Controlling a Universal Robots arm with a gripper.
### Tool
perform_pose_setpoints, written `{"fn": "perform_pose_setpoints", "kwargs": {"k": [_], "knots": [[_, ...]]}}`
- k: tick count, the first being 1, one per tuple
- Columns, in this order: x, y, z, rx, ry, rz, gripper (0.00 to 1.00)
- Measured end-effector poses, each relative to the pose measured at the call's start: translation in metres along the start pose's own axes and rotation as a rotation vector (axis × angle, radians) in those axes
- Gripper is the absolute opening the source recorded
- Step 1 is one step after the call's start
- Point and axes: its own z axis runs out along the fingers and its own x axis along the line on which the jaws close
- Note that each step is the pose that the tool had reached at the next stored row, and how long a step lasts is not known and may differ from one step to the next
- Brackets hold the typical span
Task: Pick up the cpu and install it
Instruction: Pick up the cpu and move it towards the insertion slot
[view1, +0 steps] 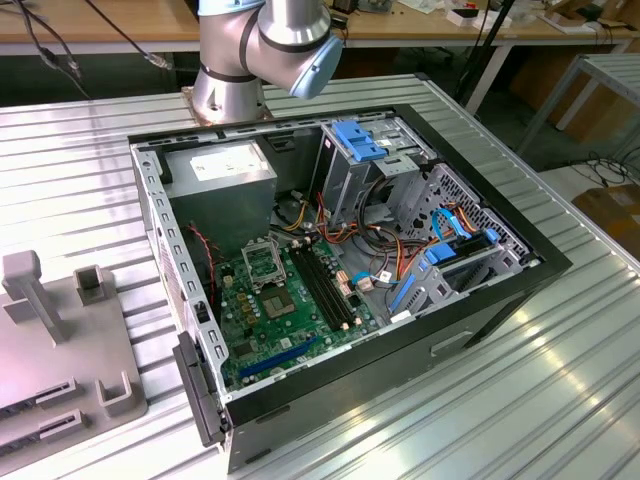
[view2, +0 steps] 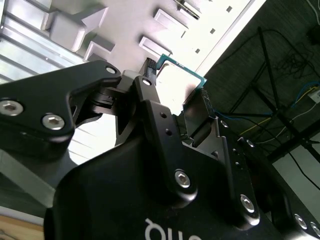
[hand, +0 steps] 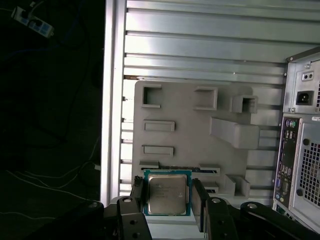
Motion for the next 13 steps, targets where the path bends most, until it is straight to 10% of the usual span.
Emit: {"fn": "perform_pose_setpoints", "kwargs": {"k": [13], "knots": [[-0.004, -0.0002, -0.0001, 0.0, 0.0001, 0.0, 0.47]]}}
